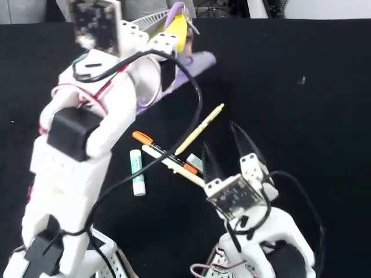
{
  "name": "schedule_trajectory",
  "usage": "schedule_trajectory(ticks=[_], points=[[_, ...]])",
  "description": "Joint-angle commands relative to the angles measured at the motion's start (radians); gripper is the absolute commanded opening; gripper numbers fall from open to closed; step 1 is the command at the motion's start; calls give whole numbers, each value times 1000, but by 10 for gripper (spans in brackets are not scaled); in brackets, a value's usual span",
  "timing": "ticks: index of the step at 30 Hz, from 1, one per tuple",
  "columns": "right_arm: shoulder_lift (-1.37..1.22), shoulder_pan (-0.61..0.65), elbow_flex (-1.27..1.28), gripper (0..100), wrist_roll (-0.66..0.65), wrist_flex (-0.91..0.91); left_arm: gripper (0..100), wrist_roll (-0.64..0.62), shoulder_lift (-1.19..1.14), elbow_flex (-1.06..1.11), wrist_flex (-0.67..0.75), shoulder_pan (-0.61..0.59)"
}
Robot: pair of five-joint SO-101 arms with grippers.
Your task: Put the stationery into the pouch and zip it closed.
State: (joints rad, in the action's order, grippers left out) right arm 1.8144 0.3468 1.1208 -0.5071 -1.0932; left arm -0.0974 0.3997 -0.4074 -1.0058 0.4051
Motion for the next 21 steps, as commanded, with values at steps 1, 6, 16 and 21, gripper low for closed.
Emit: schedule_trajectory(ticks=[1,6,16,21], points=[[61,11,70,227,3,132,30,-8,89,-48,-26,10],[59,11,110,227,3,204,30,-8,140,-48,-146,12],[61,17,101,224,3,215,33,-5,216,-51,-215,90],[61,18,97,224,2,215,30,146,261,-50,-270,305]])
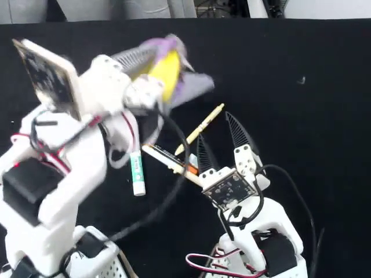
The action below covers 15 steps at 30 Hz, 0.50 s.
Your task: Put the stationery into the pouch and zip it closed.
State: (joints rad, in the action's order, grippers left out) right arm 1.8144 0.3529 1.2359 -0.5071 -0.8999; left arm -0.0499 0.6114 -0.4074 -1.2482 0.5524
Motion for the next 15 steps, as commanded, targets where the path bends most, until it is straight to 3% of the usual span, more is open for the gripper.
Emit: schedule_trajectory(ticks=[1,7,15], points=[[61,17,-22,224,2,15,30,112,57,-48,-29,185],[61,127,-90,224,2,-86,30,127,92,-51,-28,205],[62,135,-154,226,2,-173,30,195,163,-48,-155,211]])
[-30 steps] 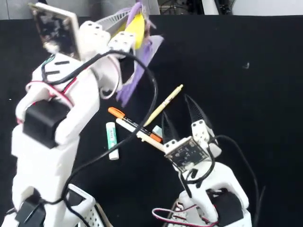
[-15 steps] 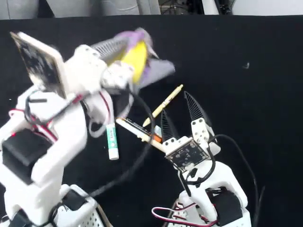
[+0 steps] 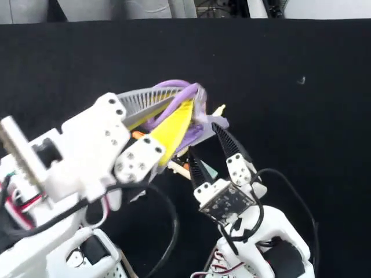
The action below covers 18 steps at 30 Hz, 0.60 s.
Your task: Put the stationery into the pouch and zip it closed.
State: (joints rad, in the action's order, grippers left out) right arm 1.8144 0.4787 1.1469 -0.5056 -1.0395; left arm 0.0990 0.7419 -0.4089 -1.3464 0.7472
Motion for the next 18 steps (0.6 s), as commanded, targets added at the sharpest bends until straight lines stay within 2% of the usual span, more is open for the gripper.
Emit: schedule_trajectory(ticks=[1,18], points=[[62,9,-74,226,-5,-46,30,46,38,-47,-72,16],[62,11,-283,223,-364,-397,30,48,124,-39,-250,19]])
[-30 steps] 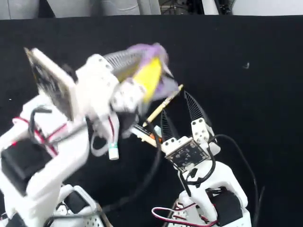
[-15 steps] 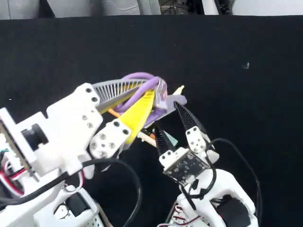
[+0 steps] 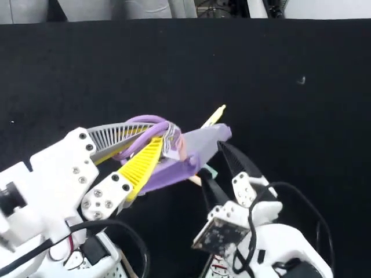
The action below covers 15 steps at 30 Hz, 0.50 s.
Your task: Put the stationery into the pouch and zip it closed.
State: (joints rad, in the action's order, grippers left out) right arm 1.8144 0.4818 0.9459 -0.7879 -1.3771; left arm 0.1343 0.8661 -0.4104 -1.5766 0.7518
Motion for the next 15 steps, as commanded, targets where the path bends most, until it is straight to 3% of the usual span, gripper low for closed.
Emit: schedule_trajectory(ticks=[1,6,11,15], points=[[62,8,-91,223,-101,-69,30,12,0,-38,-20,15],[53,17,-101,223,-132,-100,30,12,0,-38,-18,15],[53,133,-125,223,-118,-227,30,12,0,-38,-15,15],[53,189,-160,224,-5,-232,30,12,0,-38,-17,15]])
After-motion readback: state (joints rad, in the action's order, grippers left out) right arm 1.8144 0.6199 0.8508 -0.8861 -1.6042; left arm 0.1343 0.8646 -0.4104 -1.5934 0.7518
